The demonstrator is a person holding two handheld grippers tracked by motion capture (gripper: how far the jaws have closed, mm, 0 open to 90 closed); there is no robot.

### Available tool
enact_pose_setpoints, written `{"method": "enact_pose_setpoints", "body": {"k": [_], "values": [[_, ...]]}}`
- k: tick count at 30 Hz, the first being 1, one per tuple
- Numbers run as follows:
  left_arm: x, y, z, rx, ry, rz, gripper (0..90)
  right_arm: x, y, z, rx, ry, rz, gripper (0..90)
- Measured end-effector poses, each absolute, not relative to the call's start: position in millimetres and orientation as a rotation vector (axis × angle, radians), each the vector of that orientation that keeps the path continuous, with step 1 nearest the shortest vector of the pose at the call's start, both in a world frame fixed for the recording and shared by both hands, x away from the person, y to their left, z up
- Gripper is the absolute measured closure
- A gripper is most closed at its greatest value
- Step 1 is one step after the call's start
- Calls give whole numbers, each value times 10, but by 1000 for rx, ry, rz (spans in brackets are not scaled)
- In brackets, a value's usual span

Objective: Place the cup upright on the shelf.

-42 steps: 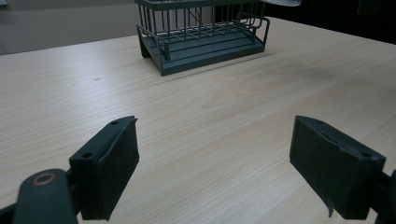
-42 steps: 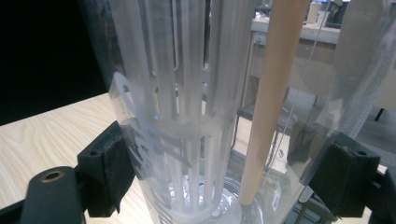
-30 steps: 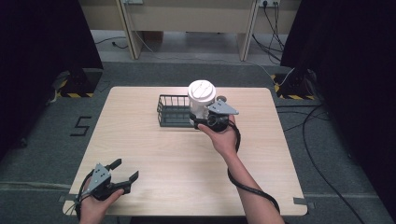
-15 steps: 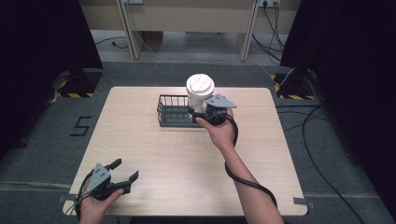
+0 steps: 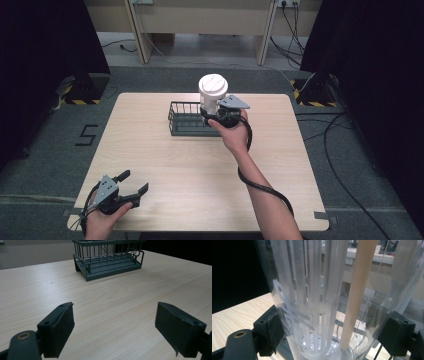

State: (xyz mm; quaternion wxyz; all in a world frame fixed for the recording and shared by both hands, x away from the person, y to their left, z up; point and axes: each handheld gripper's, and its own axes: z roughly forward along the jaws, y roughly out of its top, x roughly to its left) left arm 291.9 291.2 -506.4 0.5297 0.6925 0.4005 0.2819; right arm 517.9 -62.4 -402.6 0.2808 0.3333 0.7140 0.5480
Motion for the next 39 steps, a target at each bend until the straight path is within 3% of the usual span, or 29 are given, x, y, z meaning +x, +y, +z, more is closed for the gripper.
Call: {"method": "enact_pose_setpoints", "body": {"k": [22,39], "values": [[2929,2924,-5069,1647,960,669,150,5554,-537,-4135,998,1898,1424,187],[2933,2918,-5070,1649,955,666,151,5631,-393,-4268,1006,1931,1378,187]]}}
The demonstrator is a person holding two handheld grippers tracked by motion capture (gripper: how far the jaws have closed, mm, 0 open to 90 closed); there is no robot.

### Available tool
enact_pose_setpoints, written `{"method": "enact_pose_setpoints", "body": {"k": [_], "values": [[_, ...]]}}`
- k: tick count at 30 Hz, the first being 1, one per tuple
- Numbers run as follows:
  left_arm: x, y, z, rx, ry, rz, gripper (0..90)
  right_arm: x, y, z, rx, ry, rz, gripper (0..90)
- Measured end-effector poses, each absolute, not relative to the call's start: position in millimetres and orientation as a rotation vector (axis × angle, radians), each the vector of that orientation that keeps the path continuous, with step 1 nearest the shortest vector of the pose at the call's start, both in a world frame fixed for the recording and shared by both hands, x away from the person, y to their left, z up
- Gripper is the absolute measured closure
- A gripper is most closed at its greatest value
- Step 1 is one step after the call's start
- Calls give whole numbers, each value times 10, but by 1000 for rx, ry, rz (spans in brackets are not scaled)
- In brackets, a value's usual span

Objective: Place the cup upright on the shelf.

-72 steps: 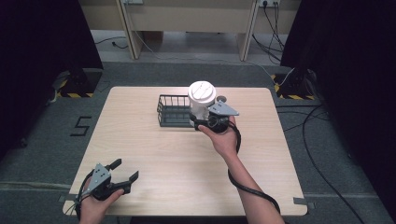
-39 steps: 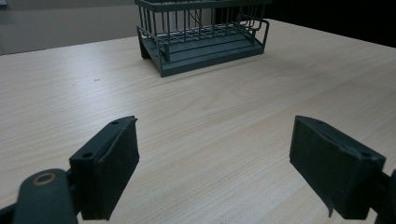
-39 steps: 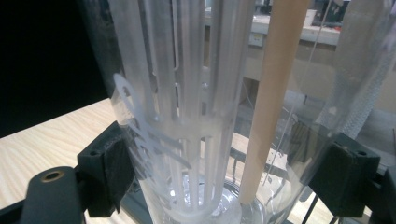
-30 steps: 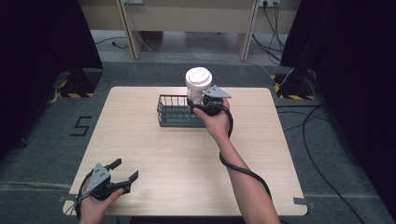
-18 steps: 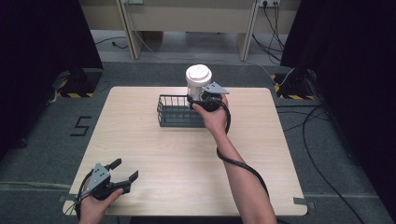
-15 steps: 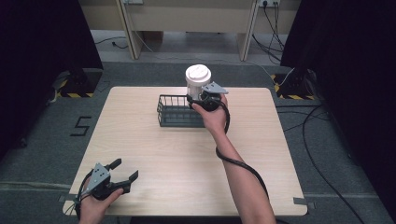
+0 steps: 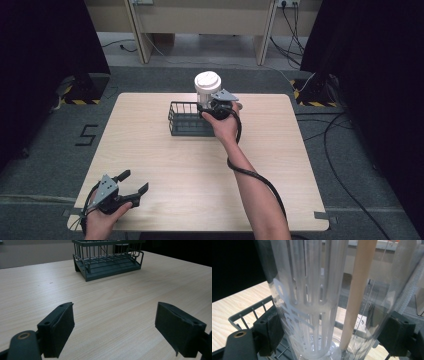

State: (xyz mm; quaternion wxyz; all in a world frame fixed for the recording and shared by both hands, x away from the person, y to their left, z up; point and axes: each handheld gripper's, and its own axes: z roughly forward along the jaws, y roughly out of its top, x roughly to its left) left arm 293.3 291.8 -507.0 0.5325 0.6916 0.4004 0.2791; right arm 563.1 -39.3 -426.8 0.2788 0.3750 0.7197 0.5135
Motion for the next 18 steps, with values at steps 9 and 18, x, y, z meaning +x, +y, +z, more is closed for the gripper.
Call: {"method": "enact_pose_setpoints", "body": {"k": [9,18], "values": [[2933,2915,-5070,1650,953,663,151,5627,-312,-4375,1008,1953,1340,186],[2936,2908,-5071,1653,951,661,151,5638,-305,-4425,1018,1964,1314,186]]}}
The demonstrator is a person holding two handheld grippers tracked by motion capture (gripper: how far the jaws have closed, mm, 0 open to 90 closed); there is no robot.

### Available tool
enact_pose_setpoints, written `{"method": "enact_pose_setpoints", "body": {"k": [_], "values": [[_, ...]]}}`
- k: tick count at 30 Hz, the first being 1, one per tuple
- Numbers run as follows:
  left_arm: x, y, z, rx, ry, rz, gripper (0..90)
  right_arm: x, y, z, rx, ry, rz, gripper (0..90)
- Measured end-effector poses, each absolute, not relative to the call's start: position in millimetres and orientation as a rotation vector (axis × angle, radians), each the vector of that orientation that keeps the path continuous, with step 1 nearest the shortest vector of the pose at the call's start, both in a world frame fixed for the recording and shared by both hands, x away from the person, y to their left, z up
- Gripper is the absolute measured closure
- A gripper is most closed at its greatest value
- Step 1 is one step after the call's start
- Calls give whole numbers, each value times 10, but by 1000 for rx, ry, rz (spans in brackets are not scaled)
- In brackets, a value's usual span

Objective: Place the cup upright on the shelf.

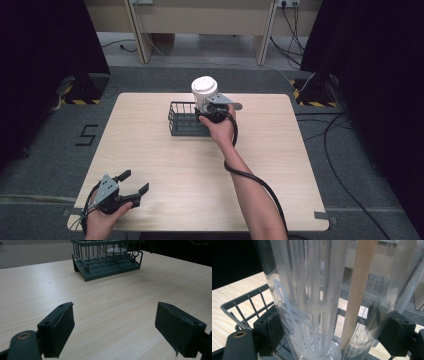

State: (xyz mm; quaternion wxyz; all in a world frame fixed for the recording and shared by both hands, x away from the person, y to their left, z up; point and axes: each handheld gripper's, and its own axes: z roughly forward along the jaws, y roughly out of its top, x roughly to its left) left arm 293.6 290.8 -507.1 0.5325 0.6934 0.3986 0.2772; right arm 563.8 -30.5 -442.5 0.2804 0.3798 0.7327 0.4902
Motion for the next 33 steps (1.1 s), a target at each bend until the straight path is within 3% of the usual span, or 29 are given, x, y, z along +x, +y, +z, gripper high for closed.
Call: {"method": "enact_pose_setpoints", "body": {"k": [33], "values": [[2945,2884,-5076,1661,946,656,151,5637,-299,-4440,1085,2036,1217,159]]}}
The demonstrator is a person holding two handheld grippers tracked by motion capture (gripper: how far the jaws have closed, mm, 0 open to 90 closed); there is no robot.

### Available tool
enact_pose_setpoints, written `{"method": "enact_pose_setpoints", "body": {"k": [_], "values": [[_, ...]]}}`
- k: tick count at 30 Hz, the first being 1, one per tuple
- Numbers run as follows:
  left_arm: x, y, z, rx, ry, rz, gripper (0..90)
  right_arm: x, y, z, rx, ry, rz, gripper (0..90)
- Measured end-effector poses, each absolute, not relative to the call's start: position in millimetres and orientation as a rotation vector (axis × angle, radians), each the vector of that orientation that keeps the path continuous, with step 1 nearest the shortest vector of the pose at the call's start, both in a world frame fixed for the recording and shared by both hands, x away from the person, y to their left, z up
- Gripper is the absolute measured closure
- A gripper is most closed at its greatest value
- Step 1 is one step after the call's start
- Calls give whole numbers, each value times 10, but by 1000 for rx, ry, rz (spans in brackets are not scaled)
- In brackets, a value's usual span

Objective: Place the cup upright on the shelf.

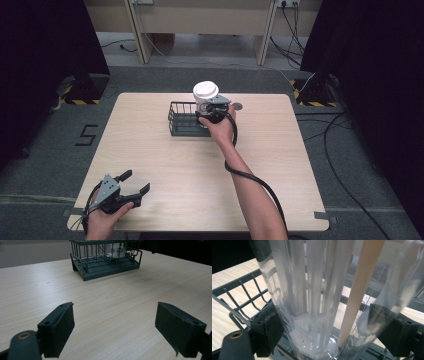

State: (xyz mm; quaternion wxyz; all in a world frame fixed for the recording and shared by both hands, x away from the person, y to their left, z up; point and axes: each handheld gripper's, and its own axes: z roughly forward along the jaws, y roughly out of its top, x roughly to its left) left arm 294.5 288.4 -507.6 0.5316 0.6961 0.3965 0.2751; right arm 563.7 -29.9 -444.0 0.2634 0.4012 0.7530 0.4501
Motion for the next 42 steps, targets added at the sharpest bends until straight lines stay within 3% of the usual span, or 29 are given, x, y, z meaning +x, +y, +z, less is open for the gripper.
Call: {"method": "enact_pose_setpoints", "body": {"k": [42], "values": [[2935,2870,-5077,1656,952,670,148,5019,-705,-4189,1079,2068,1308,171]]}}
